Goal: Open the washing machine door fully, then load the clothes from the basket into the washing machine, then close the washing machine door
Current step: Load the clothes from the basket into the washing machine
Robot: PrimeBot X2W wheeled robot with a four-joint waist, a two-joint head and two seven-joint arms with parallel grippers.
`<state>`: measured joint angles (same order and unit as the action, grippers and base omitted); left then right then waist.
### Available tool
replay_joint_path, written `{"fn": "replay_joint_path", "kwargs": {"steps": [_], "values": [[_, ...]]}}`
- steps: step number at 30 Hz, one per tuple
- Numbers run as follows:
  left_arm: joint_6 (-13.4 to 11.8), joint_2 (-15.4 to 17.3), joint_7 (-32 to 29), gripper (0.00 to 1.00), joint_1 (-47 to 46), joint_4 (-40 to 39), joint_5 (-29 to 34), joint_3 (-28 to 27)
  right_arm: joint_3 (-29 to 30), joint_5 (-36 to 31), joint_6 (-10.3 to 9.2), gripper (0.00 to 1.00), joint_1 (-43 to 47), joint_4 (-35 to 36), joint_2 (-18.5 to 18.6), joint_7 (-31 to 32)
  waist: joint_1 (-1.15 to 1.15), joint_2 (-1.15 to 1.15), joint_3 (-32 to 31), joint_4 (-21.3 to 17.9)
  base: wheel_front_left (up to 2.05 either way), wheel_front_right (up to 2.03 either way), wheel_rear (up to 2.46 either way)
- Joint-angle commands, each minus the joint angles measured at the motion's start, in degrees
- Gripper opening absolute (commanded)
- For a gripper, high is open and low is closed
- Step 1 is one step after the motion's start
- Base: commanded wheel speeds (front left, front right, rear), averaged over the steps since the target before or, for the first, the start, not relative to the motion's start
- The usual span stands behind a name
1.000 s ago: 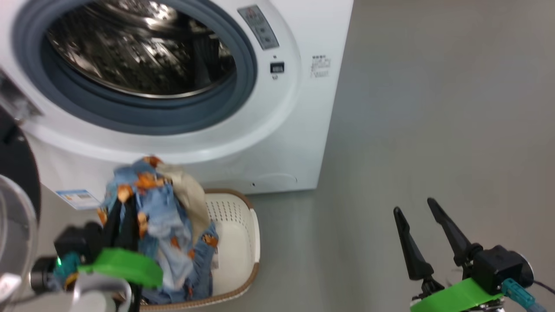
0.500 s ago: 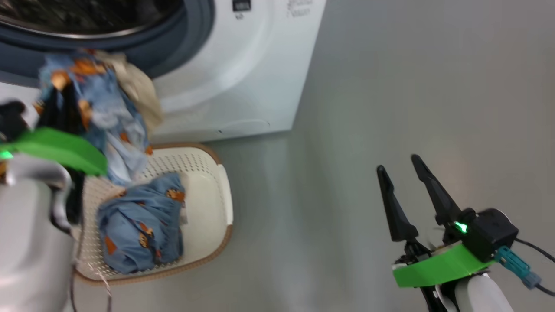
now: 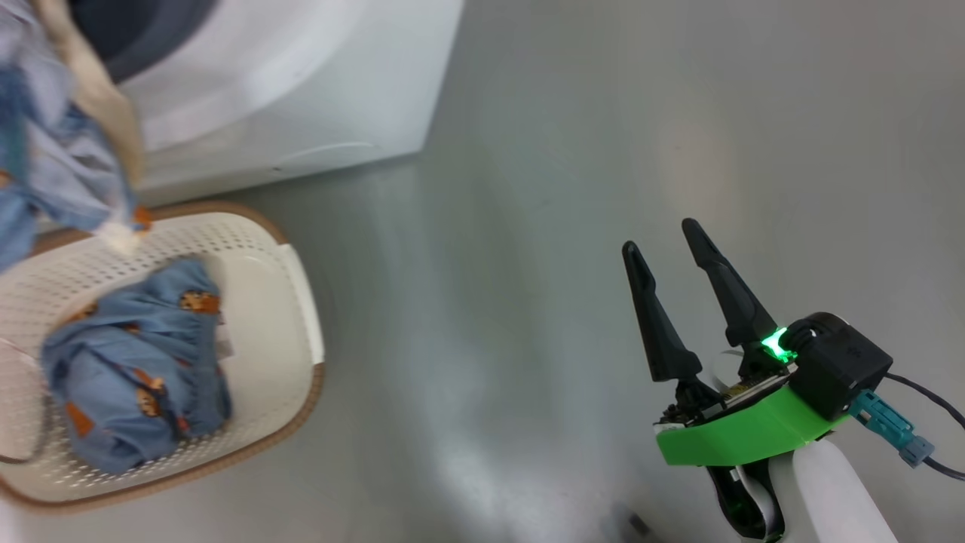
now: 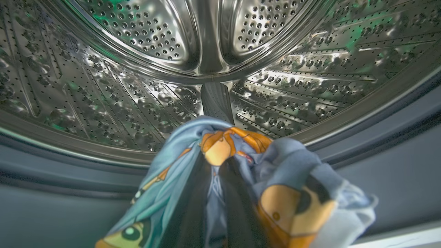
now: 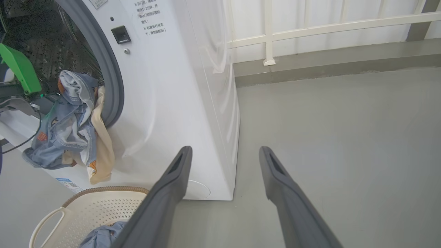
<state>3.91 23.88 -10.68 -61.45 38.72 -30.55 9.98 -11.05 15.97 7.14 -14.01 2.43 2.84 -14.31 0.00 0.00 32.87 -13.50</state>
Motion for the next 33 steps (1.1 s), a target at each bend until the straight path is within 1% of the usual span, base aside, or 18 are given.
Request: {"fn": "replay_joint_path", "kwargs": {"steps": [1,4,8,13,15,18,21,24,30,32,33], "values": [[0.58,3.86,-0.87,0.00,-2.19,-0.95,0.22,-1.28,-1.66,0.79,0.35,1.00,-0.13,1.63,0.04,-0.68,0.00,0.00,3.92,-3.97,0.00,0.00,0.00],[0.74,5.77,-4.54,0.00,-5.73,0.11,-0.25,-1.51,-2.39,1.46,0.35,1.00,-0.64,1.86,0.04,-0.68,0.00,0.00,5.33,-5.55,0.00,0.00,0.00],[0.14,8.14,-8.23,0.00,-10.02,0.90,0.12,-1.49,-2.60,2.39,0.35,1.00,-0.92,2.32,0.04,-0.68,0.00,0.00,7.00,-7.17,0.00,0.00,0.00],[-0.83,10.96,-9.59,0.00,-15.54,2.28,0.62,-2.20,-3.39,3.50,0.35,1.00,-1.46,2.61,0.04,-0.68,0.00,0.00,8.84,-9.10,0.00,0.00,0.00],[-1.71,12.01,-9.15,0.00,-17.42,2.64,1.43,-2.26,-3.76,3.92,0.35,1.00,-1.52,2.63,0.04,-0.68,0.00,0.00,9.38,-9.74,0.00,0.00,0.00],[-2.94,13.52,-6.58,0.00,-19.64,2.40,3.25,-2.05,-4.12,4.52,0.35,1.00,-1.47,2.65,0.04,-0.68,0.00,0.00,9.96,-10.65,0.00,0.00,0.00],[-4.03,14.04,-1.66,0.00,-22.14,1.96,4.27,-2.61,-4.25,5.05,0.35,1.00,-1.45,2.79,0.04,-0.68,0.00,0.00,10.66,-11.23,0.00,0.00,0.00],[-4.59,14.03,3.65,0.00,-24.92,1.65,5.66,-2.43,-4.25,5.37,0.35,1.00,-1.66,2.96,0.04,-0.69,0.00,0.00,11.35,-11.40,0.00,0.00,0.00],[-4.24,13.83,13.99,0.00,-30.21,1.59,8.81,-0.82,-4.39,5.63,0.35,1.00,-2.34,3.07,0.04,-0.69,0.00,0.00,12.24,-11.05,0.00,0.00,0.00],[-3.87,13.59,16.41,0.00,-31.42,2.16,9.06,-0.60,-4.35,5.65,0.35,1.00,-2.61,3.17,0.04,-0.69,0.00,0.00,12.44,-10.85,0.00,0.00,0.00],[-3.64,13.49,16.69,0.00,-31.66,2.90,9.01,-0.47,-4.30,5.66,0.35,1.00,-2.71,3.21,0.04,-0.69,0.00,0.00,12.53,-10.74,0.00,0.00,0.00]]}}
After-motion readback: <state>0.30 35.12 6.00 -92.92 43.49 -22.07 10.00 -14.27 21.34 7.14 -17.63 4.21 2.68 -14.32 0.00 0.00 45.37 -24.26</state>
